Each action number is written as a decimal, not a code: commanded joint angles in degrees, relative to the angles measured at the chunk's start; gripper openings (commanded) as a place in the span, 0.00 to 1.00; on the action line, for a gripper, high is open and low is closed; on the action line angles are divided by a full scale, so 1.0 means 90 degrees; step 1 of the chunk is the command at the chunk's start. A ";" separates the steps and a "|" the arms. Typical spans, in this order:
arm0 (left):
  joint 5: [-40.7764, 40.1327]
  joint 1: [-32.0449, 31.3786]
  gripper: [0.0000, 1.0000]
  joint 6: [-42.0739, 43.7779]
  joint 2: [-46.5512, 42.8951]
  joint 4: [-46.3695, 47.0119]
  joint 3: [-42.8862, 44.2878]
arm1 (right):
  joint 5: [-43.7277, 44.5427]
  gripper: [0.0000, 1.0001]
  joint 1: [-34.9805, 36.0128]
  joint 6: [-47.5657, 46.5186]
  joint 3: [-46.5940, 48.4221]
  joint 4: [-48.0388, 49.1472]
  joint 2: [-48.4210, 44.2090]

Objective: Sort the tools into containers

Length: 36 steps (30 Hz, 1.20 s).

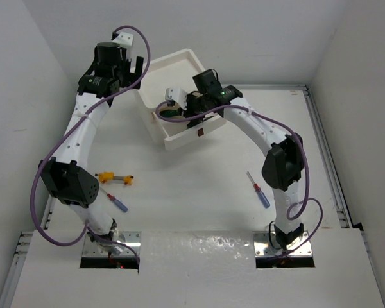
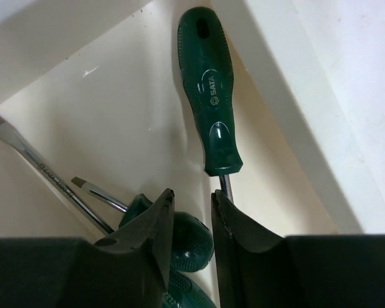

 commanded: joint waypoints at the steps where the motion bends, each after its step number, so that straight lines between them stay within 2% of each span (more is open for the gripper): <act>1: 0.0022 0.0055 1.00 0.0058 -0.0237 0.0219 -0.0031 | -0.0200 0.30 -0.0023 -0.0037 0.0158 0.0107 -0.0593; 15: 0.0101 0.0055 1.00 0.0106 -0.0276 0.0210 -0.0100 | 0.0405 0.51 -0.0052 -0.0418 0.0246 -0.0186 -0.0124; 19: 0.0101 0.0055 1.00 0.0106 -0.0276 0.0210 -0.0090 | 0.0533 0.52 -0.0092 -0.0369 0.0334 -0.0088 0.0051; 21: 0.0110 0.0055 1.00 0.0106 -0.0286 0.0210 -0.0090 | 0.0523 0.49 -0.0092 -0.0360 0.0431 -0.0078 0.0158; 26: 0.0091 0.0055 1.00 0.0126 -0.0306 0.0200 -0.0119 | 0.0308 0.16 -0.0092 -0.0330 0.0402 -0.0088 0.0237; 30: 0.0081 0.0055 1.00 0.0136 -0.0306 0.0209 -0.0148 | 0.0026 0.15 -0.0092 -0.0204 0.0324 0.0009 0.0150; 36: 0.0140 0.0055 1.00 0.0087 -0.0286 0.0239 -0.0187 | -0.0453 0.08 -0.0082 0.0635 0.0051 0.1013 -0.0163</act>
